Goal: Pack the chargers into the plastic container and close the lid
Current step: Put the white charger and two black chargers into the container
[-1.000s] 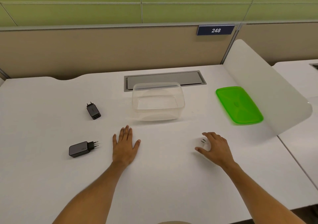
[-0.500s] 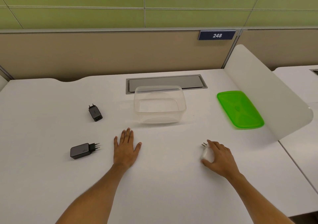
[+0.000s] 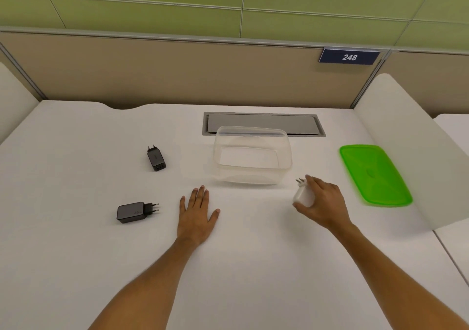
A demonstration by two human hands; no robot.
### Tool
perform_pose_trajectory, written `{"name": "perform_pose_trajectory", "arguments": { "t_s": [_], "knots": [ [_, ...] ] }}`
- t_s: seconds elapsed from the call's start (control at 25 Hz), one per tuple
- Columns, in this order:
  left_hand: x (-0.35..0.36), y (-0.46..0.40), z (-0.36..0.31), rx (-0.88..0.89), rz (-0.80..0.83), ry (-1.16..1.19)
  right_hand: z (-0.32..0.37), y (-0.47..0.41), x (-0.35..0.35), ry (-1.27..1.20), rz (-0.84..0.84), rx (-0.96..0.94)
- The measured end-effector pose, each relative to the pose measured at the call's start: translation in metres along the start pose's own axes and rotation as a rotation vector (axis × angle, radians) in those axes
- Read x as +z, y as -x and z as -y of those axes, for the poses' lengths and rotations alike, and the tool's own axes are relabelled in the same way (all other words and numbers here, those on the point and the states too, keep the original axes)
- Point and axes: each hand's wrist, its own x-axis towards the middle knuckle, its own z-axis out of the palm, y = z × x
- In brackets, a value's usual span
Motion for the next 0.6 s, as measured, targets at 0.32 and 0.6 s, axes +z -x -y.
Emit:
{"name": "perform_pose_trajectory", "arguments": {
  "t_s": [0.32, 0.6],
  "knots": [
    [0.001, 0.000, 0.000, -0.002, -0.022, 0.024, 0.053, -0.115, -0.028, -0.039, -0.157, -0.138],
    [0.001, 0.000, 0.000, -0.027, -0.022, 0.019, 0.067, -0.168, -0.002, 0.026, 0.104, -0.198]
  ]
}}
